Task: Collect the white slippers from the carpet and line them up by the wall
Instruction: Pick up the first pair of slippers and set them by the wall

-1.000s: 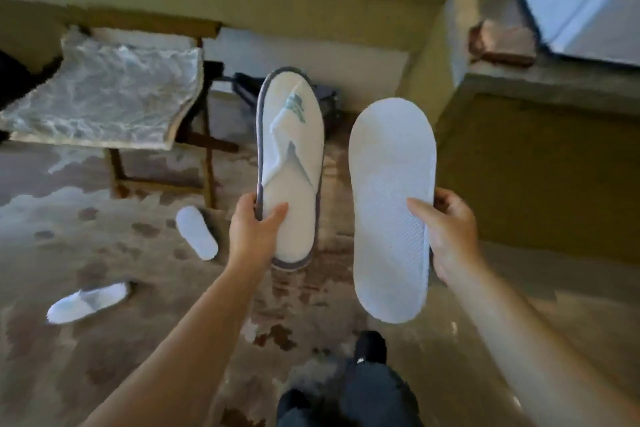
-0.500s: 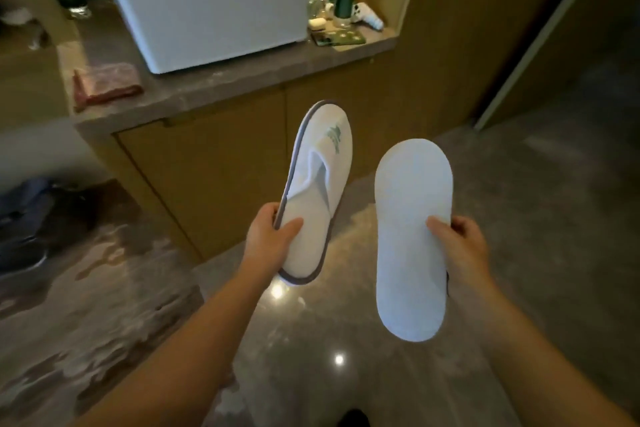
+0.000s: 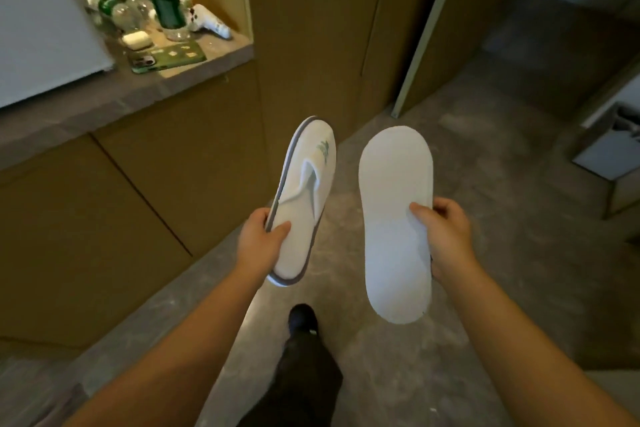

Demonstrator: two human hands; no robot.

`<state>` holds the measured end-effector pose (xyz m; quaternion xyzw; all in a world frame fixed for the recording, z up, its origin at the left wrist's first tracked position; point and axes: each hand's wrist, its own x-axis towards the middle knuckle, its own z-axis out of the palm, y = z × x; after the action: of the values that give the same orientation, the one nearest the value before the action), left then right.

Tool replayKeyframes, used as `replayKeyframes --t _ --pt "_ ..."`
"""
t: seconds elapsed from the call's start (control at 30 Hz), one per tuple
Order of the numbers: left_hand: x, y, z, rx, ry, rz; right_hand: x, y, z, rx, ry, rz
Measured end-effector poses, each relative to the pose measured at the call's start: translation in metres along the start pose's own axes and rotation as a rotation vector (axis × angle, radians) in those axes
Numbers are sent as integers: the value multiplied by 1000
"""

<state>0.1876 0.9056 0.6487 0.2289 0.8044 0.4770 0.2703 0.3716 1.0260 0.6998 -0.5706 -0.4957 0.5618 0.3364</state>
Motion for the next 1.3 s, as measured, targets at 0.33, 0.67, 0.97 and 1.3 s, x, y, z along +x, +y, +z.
replayKeyframes --t 0.33,0.67,0.97,1.3 --pt "206 72 84 48 -34 -64 231 -69 69 -21 -94 10" --pt "312 26 155 43 229 -359 416 -25 144 -221 -431 98" --pt "381 -70 255 -156 464 -601 551 84 211 -378 -574 147" --pt "464 -327 369 -213 458 -580 649 363 267 -510 -611 105"
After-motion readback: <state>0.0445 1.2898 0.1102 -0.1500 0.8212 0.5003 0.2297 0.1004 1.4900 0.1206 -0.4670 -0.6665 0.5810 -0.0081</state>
